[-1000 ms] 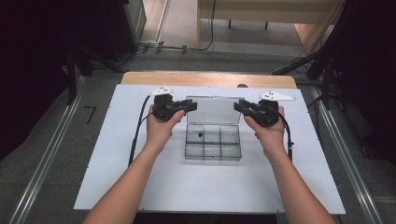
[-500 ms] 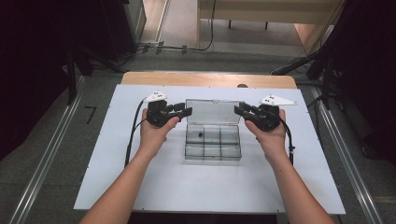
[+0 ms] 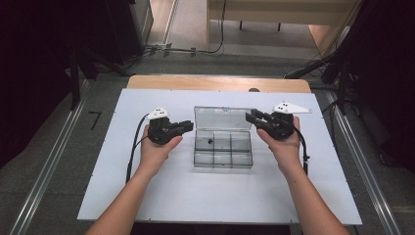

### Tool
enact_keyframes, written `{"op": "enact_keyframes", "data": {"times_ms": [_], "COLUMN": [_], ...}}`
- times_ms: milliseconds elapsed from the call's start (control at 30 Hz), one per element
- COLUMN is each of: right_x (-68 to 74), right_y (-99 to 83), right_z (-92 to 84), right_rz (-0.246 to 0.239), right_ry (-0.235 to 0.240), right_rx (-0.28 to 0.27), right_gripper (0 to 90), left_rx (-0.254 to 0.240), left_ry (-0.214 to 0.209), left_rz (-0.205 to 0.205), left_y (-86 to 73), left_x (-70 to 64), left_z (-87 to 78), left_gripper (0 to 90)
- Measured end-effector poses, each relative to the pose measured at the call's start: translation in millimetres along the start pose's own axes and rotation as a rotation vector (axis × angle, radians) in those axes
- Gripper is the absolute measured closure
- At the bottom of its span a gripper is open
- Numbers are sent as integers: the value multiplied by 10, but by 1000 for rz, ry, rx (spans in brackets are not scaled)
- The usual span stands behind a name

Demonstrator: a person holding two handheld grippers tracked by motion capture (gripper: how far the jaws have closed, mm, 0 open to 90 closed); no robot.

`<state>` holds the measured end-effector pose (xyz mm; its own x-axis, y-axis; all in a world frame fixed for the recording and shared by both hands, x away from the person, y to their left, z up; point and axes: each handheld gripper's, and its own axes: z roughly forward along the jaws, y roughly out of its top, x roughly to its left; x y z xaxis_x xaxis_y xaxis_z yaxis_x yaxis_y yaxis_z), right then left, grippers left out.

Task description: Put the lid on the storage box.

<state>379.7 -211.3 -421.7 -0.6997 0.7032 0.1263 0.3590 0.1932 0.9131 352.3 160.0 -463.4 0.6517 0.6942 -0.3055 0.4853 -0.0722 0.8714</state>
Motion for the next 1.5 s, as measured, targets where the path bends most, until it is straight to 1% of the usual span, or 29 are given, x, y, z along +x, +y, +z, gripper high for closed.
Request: {"op": "enact_keyframes", "data": {"times_ms": [33,100,133,200,300,400,500,600,833,900,1133,1233,1433,1500], "right_x": [0,3,7,21,33,53,79,98,114,118,153,152,145,138], "right_y": [-3,-9,-11,-18,-34,-52,-65,-77,-103,-110,-105,-106,-106,-111], "right_z": [-2,-4,-7,-16,-31,-51,-68,-83,-106,-111,-123,-134,-181,-194], "right_rz": [-1,-3,-3,-3,-9,-14,-30,-44,-50,-44,-65,-75,-75,-67], "right_ry": [0,2,0,-1,0,-1,-9,-12,-6,-4,2,19,25,33], "right_rx": [-1,-4,-5,-4,-7,-8,-5,-4,-7,-9,-11,-14,-17,-16], "right_gripper": [653,652,652,650,646,643,642,640,628,619,592,575,555,552], "left_rx": [2,5,8,22,27,22,18,12,1,1,-4,-3,-6,-4], "left_ry": [-11,-18,-28,-30,-45,-56,-59,-65,-64,-64,-69,-69,-58,-57], "left_rz": [0,5,5,14,9,5,10,1,-13,-13,-15,-19,-27,-26], "left_y": [-21,-56,-72,-99,-130,-138,-136,-131,-99,-86,-61,-62,-55,-56], "left_x": [3,-8,-13,-40,-66,-85,-105,-106,-93,-98,-115,-111,-98,-99], "left_z": [3,14,24,55,93,123,141,155,161,162,176,177,168,168], "left_gripper": [830,896,900,900,900,900,900,900,900,900,900,900,900,900]}}
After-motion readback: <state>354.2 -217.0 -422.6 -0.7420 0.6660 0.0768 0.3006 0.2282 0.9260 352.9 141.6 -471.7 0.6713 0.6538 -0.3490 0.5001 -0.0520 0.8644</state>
